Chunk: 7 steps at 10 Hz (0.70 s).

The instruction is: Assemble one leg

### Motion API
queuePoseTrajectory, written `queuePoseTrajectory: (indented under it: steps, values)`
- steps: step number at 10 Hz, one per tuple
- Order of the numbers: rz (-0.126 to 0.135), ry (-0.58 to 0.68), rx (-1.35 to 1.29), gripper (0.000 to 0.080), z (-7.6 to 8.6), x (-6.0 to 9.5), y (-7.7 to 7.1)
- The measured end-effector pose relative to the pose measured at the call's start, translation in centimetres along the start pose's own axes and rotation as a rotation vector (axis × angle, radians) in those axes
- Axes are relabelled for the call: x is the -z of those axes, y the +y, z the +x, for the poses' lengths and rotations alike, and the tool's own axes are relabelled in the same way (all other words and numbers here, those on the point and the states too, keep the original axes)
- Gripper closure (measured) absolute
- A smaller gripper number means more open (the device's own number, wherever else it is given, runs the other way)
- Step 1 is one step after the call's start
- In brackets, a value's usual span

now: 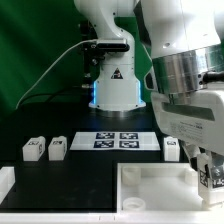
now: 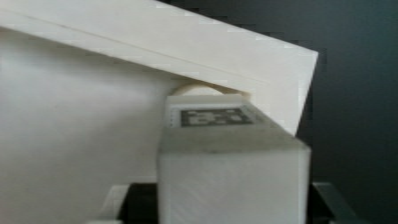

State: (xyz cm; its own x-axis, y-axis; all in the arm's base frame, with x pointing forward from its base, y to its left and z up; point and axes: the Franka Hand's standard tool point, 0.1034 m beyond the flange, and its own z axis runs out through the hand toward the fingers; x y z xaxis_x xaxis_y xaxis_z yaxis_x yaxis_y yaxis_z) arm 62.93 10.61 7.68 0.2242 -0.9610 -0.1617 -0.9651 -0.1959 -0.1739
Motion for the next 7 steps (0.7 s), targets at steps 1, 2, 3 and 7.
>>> queuePoseTrajectory:
  steps: [1, 2, 3, 7]
  values:
    - [-0.003, 0.003, -0.048, 0.0501, -0.4, 0.0, 0.0]
    - [-0.006, 0.005, -0.036, 0.0501, -0.6, 0.0, 0.0]
    - [-0.005, 0.005, 0.000, 0.0489, -0.5, 0.0, 0.0]
    - [-0.043, -0.023, 0.345, 0.0180, -1.8, 0.8, -0.6]
